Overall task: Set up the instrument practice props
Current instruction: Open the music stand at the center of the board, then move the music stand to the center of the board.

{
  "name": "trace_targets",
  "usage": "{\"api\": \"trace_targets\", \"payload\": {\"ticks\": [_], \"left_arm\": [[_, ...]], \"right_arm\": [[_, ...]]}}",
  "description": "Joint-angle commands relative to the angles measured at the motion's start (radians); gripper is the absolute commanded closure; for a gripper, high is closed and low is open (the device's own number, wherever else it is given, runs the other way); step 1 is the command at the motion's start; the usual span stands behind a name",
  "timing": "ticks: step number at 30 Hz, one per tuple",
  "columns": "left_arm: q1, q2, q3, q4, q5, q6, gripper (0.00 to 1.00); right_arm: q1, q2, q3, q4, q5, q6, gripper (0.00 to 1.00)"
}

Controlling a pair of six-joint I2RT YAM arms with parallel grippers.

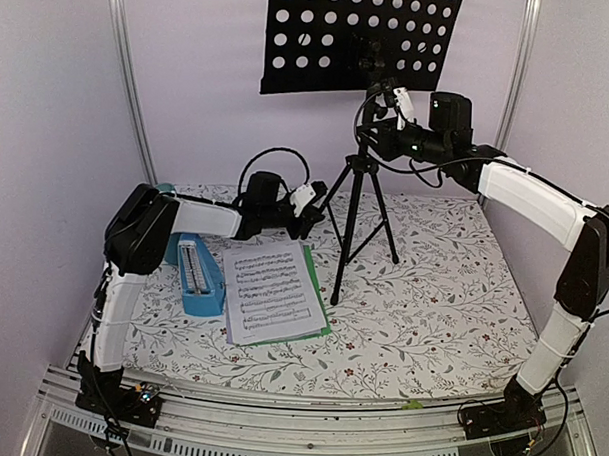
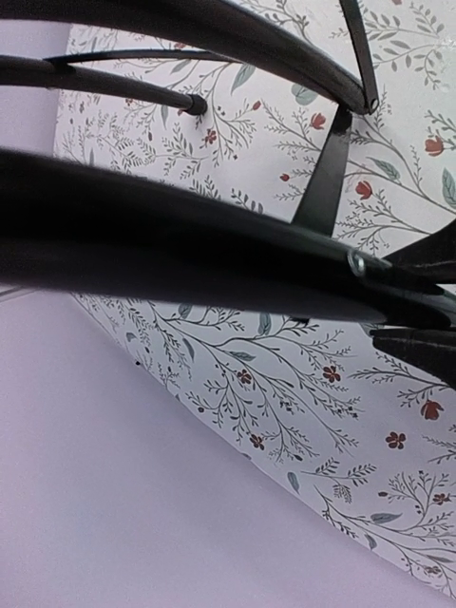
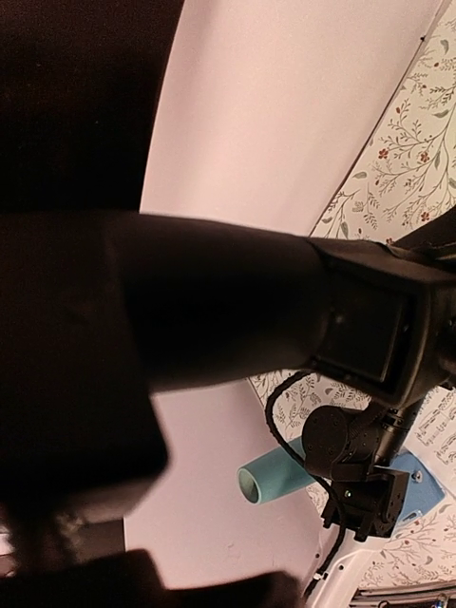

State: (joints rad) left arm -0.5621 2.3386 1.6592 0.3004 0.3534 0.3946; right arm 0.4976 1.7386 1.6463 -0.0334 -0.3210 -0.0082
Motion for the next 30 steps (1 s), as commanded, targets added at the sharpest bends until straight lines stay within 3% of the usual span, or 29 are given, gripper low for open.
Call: {"api": "trace_targets", "payload": {"ticks": [1, 7, 14, 21, 30], "left_arm": [[0.206, 0.0, -0.023, -0.118, -0.22, -0.119, 1.0], [0.205, -0.005, -0.036, -0.124, -0.216, -0.102, 1.0], [0.205, -0.007, -0.038, -0.13, -0.202, -0.097, 1.0], [0.205, 0.007, -0.013, -0.153, -0.194, -0.094, 1.0], [0.204, 0.007, -0.013, -0.155, -0.189, -0.089, 1.0]], "right_arm": [[-0.028, -0.029, 0.062, -0.099, -0.006, -0.022, 1.0], [-0.028, -0.023, 0.088, -0.122, -0.016, -0.013, 1.0], [-0.027, -0.021, 0.09, -0.113, -0.043, 0.002, 0.85], [-0.026, -0.022, 0.096, -0.103, -0.08, 0.003, 0.51], [-0.028, -0.065, 0.005, -0.074, -0.11, -0.022, 0.25]]}}
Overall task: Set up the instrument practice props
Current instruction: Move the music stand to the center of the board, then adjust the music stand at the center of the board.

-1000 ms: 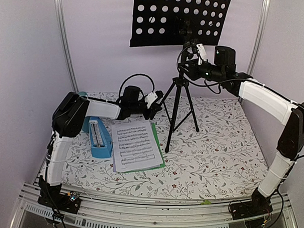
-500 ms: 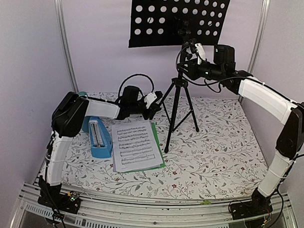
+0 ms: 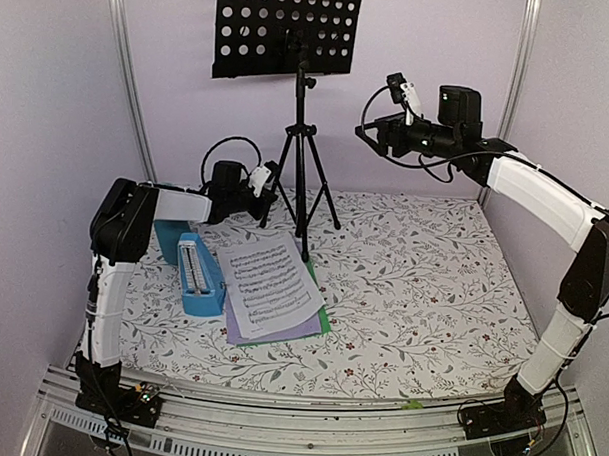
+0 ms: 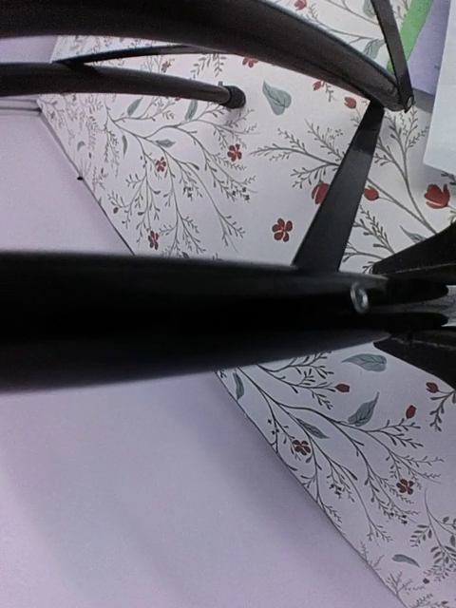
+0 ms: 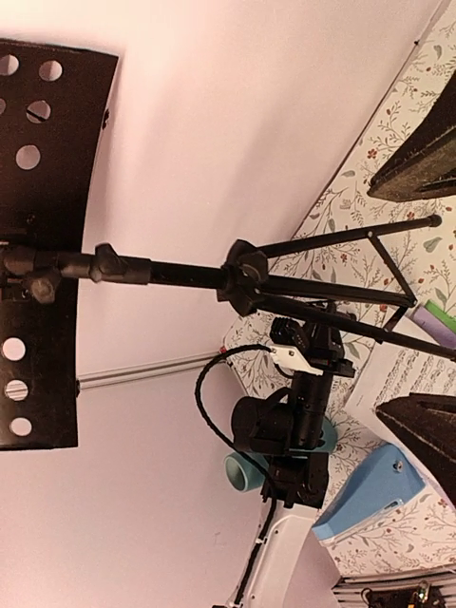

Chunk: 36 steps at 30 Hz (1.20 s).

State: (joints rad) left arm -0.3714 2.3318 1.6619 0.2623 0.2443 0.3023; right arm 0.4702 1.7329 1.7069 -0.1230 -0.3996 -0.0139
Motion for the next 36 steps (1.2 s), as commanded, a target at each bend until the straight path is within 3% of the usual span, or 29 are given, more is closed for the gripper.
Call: {"api": "trace_targets", "payload": {"ticks": [1, 2, 3, 4, 11, 19, 30, 36], "left_arm": [[0.014, 0.012, -0.018, -0.114, -0.079, 0.005, 1.0], [0.012, 0.012, -0.02, -0.113, -0.08, 0.005, 1.0], [0.012, 0.011, -0.02, -0.112, -0.079, 0.007, 1.0], [0.012, 0.009, -0.024, -0.108, -0.08, 0.006, 1.0], [0.003, 0.0, -0.047, -0.072, -0.097, 0.026, 1.0], [-0.002, 0.0, -0.052, -0.059, -0.107, 0.037, 1.0], [-0.008, 0.001, -0.051, -0.057, -0.111, 0.049, 1.0], [-0.008, 0.0, -0.054, -0.054, -0.108, 0.049, 1.0]], "right_arm": [[-0.001, -0.067, -0.086, 0.043, -0.031, -0.022, 0.22], [-0.001, -0.076, -0.124, 0.074, -0.027, -0.031, 0.19], [-0.001, -0.077, -0.154, 0.104, -0.02, -0.036, 0.05], [-0.001, -0.077, -0.179, 0.126, -0.015, -0.042, 0.0], [0.0, -0.022, -0.278, 0.304, 0.002, -0.054, 0.01], [0.03, 0.2, -0.068, 0.322, -0.008, -0.022, 0.03], [0.188, 0.445, 0.152, 0.301, 0.315, 0.108, 0.12], [0.2, 0.547, 0.258, 0.281, 0.462, 0.174, 0.2]]}}
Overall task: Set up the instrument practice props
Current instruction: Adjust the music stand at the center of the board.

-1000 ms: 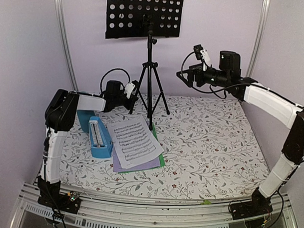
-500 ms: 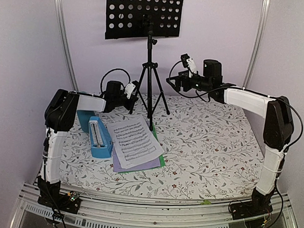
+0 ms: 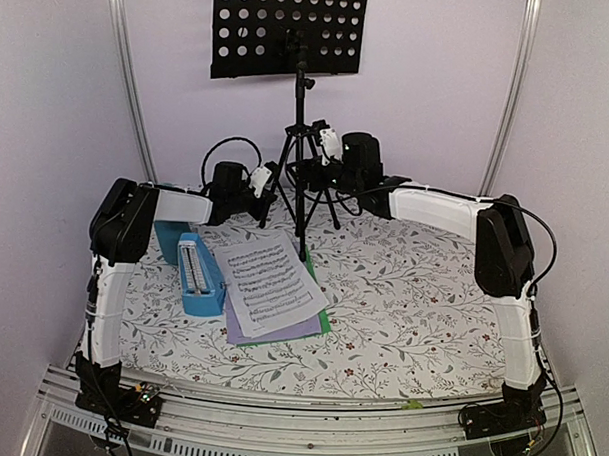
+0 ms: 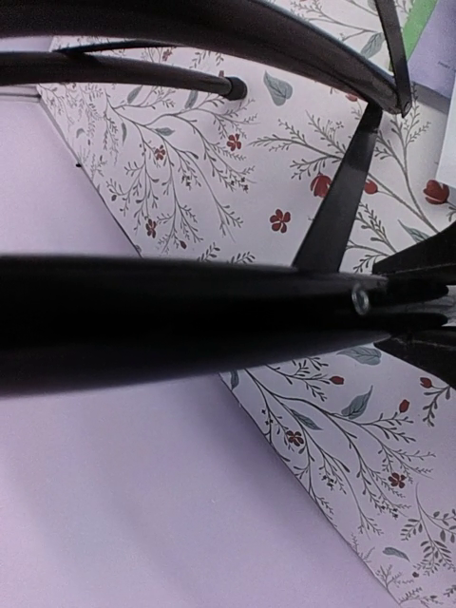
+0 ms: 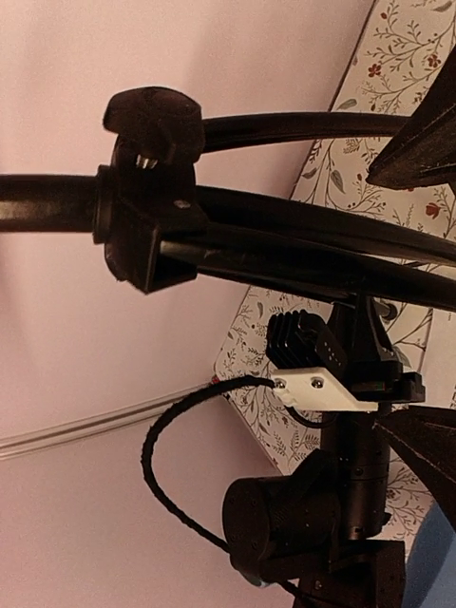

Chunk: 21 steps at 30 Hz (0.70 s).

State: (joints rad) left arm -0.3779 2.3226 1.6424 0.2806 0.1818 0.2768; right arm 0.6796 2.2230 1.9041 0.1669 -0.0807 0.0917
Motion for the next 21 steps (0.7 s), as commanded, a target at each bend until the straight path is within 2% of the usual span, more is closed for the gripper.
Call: {"api": "trace_targets", "payload": {"ticks": [1, 7, 11, 17, 21], "left_arm": [[-0.002, 0.009, -0.036, -0.073, -0.045, 0.076, 1.0], [-0.001, 0.009, -0.035, -0.072, -0.045, 0.075, 1.0], [-0.001, 0.009, -0.035, -0.073, -0.045, 0.076, 1.0], [-0.003, 0.008, -0.037, -0.074, -0.045, 0.075, 1.0], [-0.004, 0.007, -0.039, -0.073, -0.05, 0.077, 1.0]], "right_arm": [[-0.009, 0.066, 0.067, -0.006, 0.156, 0.073, 0.22], [-0.009, 0.098, 0.079, 0.018, 0.185, 0.085, 0.27], [-0.008, 0.112, 0.093, 0.013, 0.155, 0.087, 0.35], [-0.004, 0.11, 0.083, -0.007, 0.131, 0.085, 0.52], [-0.003, 0.096, 0.067, -0.027, 0.125, 0.073, 0.71]]}}
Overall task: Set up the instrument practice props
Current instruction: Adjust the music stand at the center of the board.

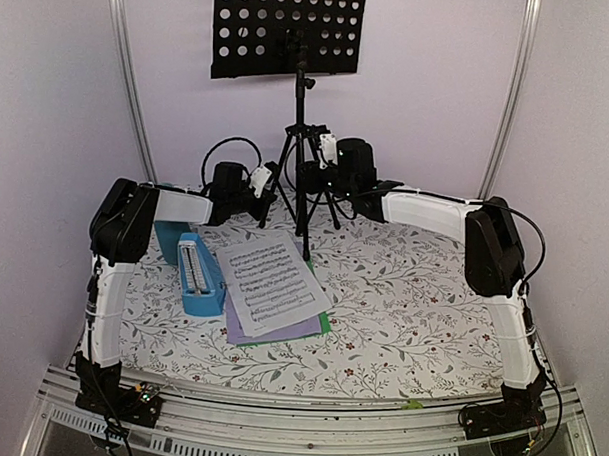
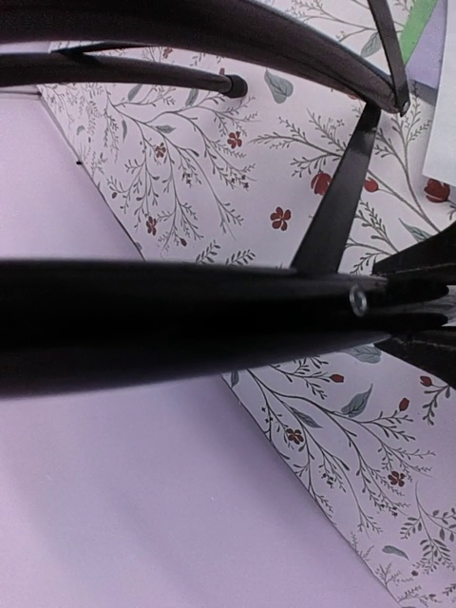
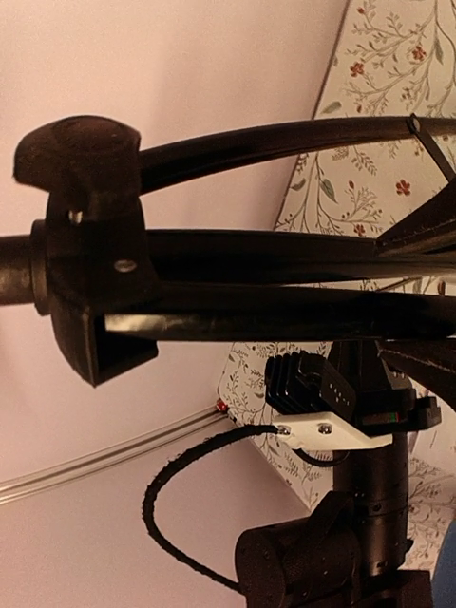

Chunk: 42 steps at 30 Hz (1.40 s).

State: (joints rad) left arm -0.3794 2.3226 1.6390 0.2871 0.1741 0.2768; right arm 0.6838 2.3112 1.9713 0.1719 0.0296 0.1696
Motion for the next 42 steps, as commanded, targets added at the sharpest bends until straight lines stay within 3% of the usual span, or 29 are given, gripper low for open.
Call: {"api": "trace_targets", "payload": {"ticks": [1, 3, 8, 29, 42], "left_arm": [[-0.003, 0.007, -0.035, -0.08, -0.043, 0.077, 1.0], [-0.004, 0.007, -0.036, -0.081, -0.043, 0.077, 1.0], [-0.005, 0.0, -0.046, -0.076, -0.043, 0.078, 1.0], [-0.047, -0.006, -0.004, -0.143, -0.087, 0.073, 1.0], [-0.083, 0.018, 0.044, -0.18, -0.117, 0.085, 1.0]], "right_arm": [[-0.008, 0.0, -0.013, -0.033, 0.016, -0.011, 0.76], [-0.009, -0.017, -0.039, -0.032, 0.019, -0.025, 0.89], [-0.012, -0.055, -0.095, -0.033, 0.005, -0.055, 1.0], [-0.066, -0.272, -0.41, -0.004, -0.078, -0.132, 1.0], [-0.066, -0.399, -0.596, 0.041, 0.048, -0.197, 1.0]]}}
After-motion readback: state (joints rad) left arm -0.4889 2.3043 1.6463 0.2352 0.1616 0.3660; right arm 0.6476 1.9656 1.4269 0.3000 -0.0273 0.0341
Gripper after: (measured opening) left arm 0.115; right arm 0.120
